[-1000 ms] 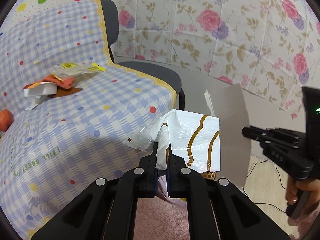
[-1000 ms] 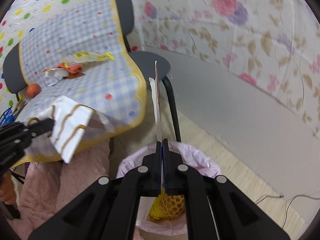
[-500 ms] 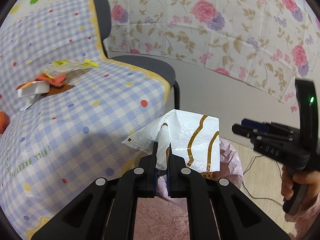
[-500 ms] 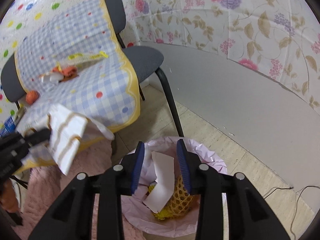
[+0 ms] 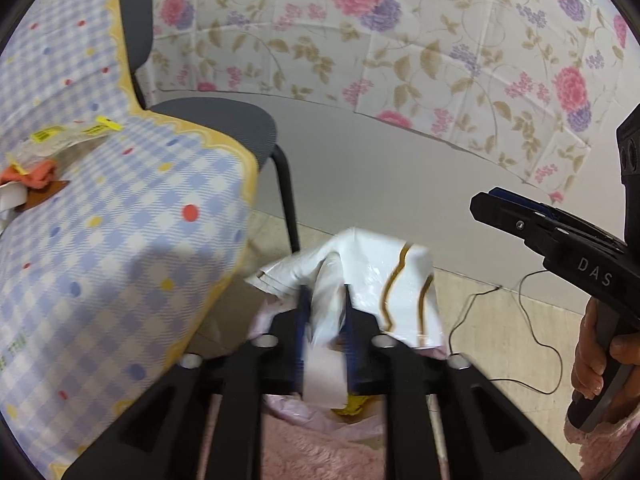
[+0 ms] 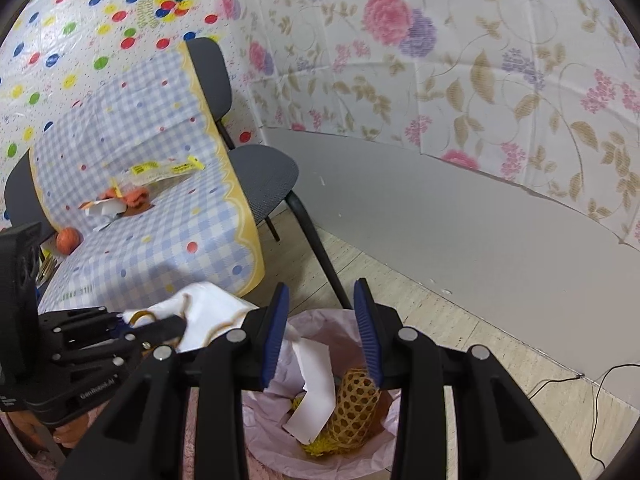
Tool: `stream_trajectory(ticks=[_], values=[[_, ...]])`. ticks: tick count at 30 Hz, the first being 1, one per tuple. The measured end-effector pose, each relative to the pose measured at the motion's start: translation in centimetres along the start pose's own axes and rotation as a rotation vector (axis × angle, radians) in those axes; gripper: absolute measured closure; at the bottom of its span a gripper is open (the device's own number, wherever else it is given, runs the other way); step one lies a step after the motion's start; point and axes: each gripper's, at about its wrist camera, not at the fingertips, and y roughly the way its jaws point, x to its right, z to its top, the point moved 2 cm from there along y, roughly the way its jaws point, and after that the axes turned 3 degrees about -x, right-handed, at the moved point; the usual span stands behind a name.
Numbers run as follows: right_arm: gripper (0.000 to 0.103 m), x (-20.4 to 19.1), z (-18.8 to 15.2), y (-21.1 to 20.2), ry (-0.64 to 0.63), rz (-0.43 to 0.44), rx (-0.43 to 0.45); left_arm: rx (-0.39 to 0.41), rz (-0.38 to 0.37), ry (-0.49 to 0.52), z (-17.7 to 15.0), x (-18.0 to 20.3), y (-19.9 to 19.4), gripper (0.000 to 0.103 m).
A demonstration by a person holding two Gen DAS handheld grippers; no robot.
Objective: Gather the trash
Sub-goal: 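Move both open tools back over the chair toward the remaining trash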
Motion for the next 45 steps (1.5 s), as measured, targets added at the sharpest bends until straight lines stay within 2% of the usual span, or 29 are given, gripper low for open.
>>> stream_trajectory(ticks=[2,4,10,22,27,35,42,45], values=[[0.068,0.1,0.0,0.0,0.004,-0.001,0.000,0.014,-0.007,-0.012,0.0,0.0,-0.2,0.043],[0.068,0.0,0.0,0.1,0.005,0.000,-0.003,0.023,-0.008,-0.020,0.0,-0.3,-0.5,0.043],[0.068,-1.2,0.1,0.3,-0.014,0.021,-0.011,0.065,0.067,-0.090,-0.9,-3.1,-2.6,0.043],[0.068,-6.6,1.2,1.9,-0.096,0.104,-0.029,0.140,0.180,-0.213,-2.9,-8.6,-6.7,0.043],[0.068,-10.1,2.1,3.2,-0.163,0.143,-0.044,0.154,0.239,-0.263,-3.7,-11.2,-8.0,0.043],[0.060,-16.2,4.0,6.3,-0.281,0.211,-0.063,0.193,0.365,-0.368,-4.4,-17.3,-10.8,0.043],[0.049,-22.1,6.1,10.1,-0.392,0.247,-0.065,0.218,0.474,-0.463,-4.4,-22.8,-13.0,0.039],[0.048,-24.1,7.5,12.1,-0.421,0.256,-0.063,0.219,0.504,-0.491,-4.2,-24.8,-13.5,0.039]])
